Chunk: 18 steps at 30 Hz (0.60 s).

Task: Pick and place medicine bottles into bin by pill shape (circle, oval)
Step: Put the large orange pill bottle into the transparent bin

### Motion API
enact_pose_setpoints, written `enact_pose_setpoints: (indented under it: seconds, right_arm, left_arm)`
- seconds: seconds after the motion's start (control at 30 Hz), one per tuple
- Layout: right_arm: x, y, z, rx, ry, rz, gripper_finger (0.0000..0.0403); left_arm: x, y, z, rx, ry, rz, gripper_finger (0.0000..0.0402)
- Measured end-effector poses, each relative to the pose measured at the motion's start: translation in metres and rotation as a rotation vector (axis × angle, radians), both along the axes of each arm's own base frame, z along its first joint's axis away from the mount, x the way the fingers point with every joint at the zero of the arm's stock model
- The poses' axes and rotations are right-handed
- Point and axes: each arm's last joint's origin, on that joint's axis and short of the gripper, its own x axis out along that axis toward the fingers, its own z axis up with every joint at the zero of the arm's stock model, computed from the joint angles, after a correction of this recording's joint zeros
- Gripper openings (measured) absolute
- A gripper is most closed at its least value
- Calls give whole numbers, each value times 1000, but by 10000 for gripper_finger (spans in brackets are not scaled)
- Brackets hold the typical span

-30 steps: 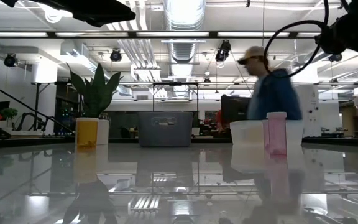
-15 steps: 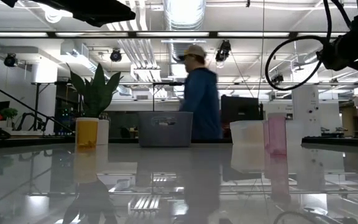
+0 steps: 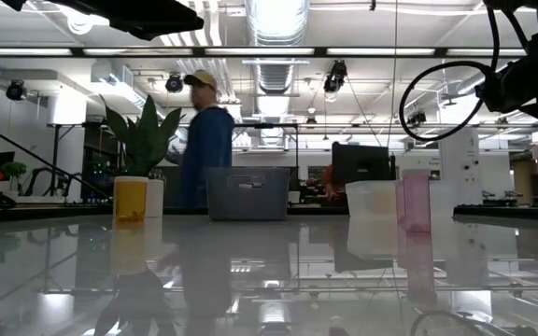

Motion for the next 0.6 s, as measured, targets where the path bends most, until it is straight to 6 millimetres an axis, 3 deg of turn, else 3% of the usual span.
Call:
enact_pose_setpoints:
  seconds: [0.4, 0.6]
  right_arm:
    - [0, 0, 0, 0, 0, -3, 321]
    - [0, 0, 0, -1, 1, -12, 260]
  left_arm:
    - [0, 0, 0, 5, 0, 0, 151]
    - [0, 0, 0, 5, 0, 1, 151]
